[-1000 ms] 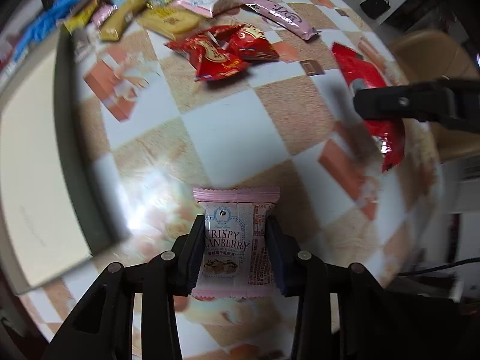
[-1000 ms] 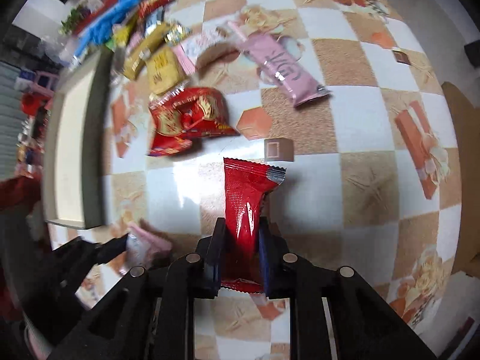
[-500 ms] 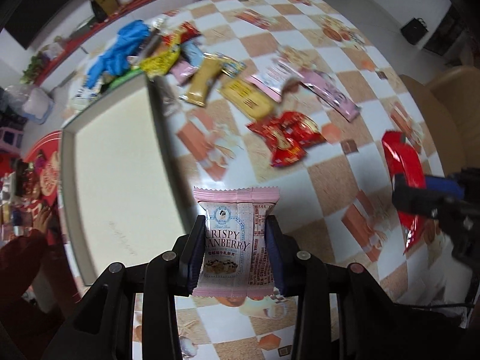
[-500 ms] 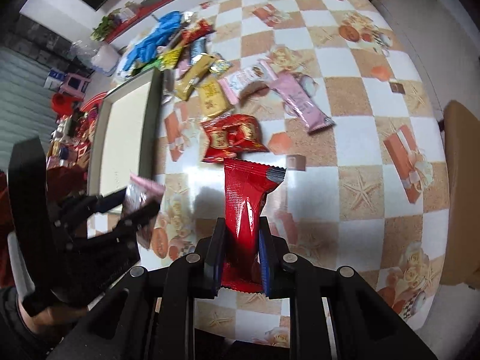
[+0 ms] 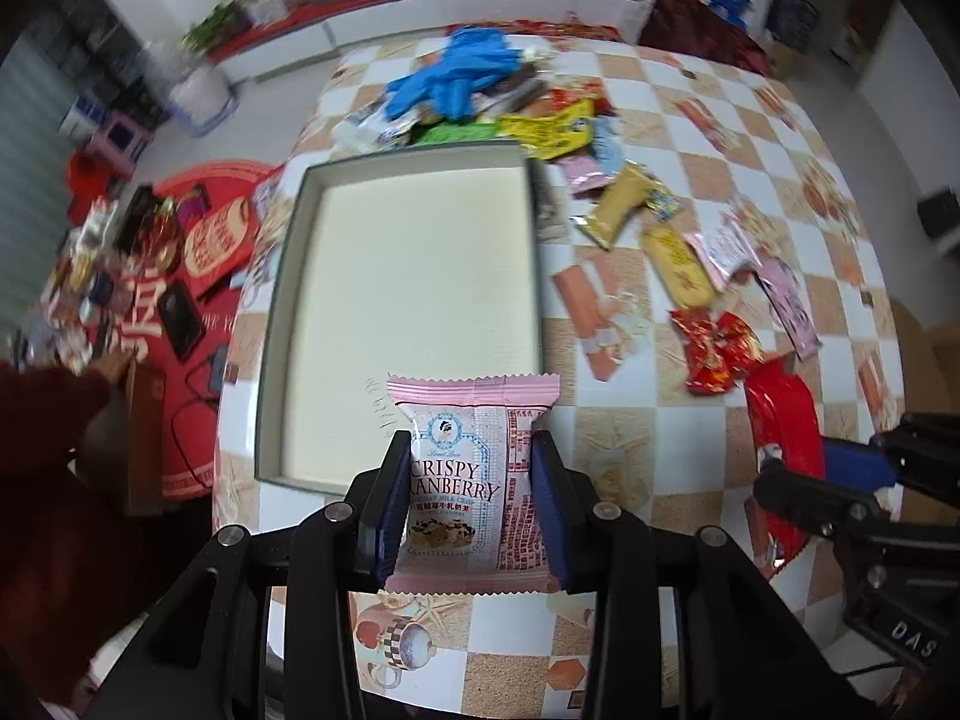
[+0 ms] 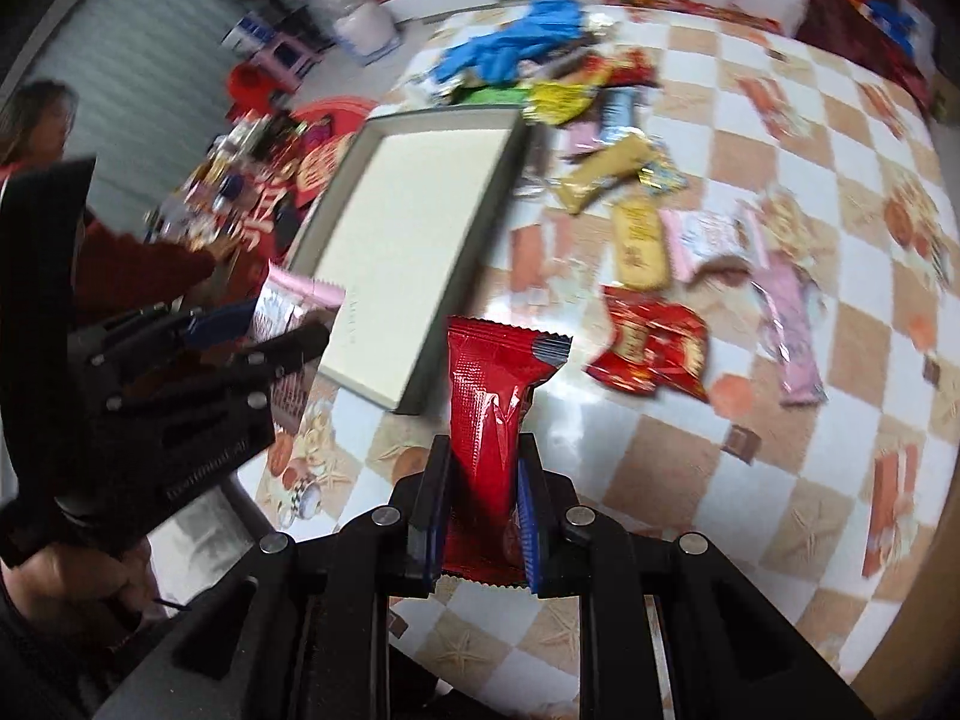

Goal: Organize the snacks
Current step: 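Carry the cranberry bag in the left tool while the right carries the red candy over the tray, then open the left tool over the tray while the right tool opens, dropping both snacks, then move both open tools back over the snack pile, then grasp a red wrapped candy with the left tool while the right grasps a pink candy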

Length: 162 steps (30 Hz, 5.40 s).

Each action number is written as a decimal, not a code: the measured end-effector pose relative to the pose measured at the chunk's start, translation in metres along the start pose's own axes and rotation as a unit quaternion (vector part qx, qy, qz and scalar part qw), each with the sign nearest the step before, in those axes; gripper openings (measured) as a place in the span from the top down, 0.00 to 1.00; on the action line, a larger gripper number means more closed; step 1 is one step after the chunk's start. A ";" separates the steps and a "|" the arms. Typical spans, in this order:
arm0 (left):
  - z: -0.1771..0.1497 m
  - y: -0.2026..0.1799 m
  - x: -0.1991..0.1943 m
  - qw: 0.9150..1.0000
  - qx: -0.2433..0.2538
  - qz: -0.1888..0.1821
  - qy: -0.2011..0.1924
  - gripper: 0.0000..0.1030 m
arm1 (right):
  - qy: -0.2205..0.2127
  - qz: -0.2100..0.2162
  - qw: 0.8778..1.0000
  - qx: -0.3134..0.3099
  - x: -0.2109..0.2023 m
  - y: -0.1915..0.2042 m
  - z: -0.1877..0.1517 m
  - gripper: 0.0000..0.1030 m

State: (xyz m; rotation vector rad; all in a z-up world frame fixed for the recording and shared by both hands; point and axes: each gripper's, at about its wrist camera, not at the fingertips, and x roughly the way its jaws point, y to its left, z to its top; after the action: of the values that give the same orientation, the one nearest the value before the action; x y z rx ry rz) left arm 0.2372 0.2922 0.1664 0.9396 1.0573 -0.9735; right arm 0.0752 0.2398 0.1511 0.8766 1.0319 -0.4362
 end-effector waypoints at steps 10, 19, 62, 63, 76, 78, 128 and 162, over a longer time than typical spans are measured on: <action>0.031 0.087 0.037 0.995 -0.079 -0.065 0.015 0.60 | 0.039 -0.018 0.997 -0.068 0.032 0.061 0.050 0.79; 0.062 0.118 0.083 0.994 -0.062 -0.083 0.043 0.60 | 0.067 -0.040 0.997 -0.025 0.082 0.093 0.107 0.79; 0.126 0.123 0.126 0.995 -0.007 -0.085 0.047 0.24 | 0.004 -0.088 0.985 0.148 0.109 0.049 0.199 0.20; 0.120 0.120 0.124 0.995 -0.004 -0.085 0.046 0.24 | 0.006 -0.086 0.984 0.155 0.108 0.045 0.195 0.20; 0.015 0.081 0.132 0.990 0.053 -0.090 0.091 0.23 | 0.024 -0.116 0.973 0.199 0.092 0.009 0.081 0.20; 0.002 0.082 0.141 0.990 0.073 -0.057 0.107 0.23 | 0.030 -0.117 0.974 0.192 0.090 0.009 0.065 0.20; 0.032 -0.135 0.098 0.990 0.072 -0.111 0.039 0.15 | 0.053 -0.119 0.964 0.232 0.018 -0.127 -0.158 0.20; 0.041 -0.130 0.142 0.990 0.058 -0.096 0.080 0.76 | 0.007 -0.164 0.980 0.116 0.051 -0.175 0.011 0.40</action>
State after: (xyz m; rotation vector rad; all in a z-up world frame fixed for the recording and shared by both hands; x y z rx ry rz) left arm 0.1522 0.1908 0.0204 1.0373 1.2541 -1.1428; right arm -0.0140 0.1305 0.0358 0.9176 1.1583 -0.8428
